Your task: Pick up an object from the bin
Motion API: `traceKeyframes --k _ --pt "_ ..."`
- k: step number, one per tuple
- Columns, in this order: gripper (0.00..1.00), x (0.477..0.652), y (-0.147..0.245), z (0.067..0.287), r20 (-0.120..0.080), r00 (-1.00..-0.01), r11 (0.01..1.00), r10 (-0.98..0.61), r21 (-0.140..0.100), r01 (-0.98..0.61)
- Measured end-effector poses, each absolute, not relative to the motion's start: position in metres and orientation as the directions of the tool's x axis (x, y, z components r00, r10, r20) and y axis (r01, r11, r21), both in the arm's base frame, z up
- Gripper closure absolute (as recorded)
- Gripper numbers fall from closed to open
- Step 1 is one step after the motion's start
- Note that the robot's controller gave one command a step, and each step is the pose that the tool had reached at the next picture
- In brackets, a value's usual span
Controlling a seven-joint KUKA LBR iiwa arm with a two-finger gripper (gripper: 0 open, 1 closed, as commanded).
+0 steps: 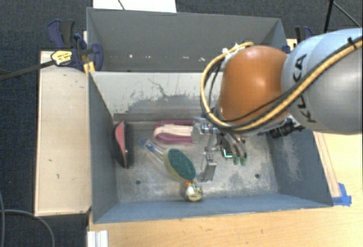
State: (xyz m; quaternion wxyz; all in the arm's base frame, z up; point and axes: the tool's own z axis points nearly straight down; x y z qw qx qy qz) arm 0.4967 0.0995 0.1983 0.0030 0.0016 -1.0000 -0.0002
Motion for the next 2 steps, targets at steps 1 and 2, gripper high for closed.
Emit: traceKeyframes --k 1,2 --pt "0.00 0.5251 0.1135 0.0748 0.006 -0.964 0.964 0.266 -0.001 0.266" --pt "1.00 0.5263 0.1131 0.0769 0.002 -0.963 0.963 0.270 0.000 0.270"
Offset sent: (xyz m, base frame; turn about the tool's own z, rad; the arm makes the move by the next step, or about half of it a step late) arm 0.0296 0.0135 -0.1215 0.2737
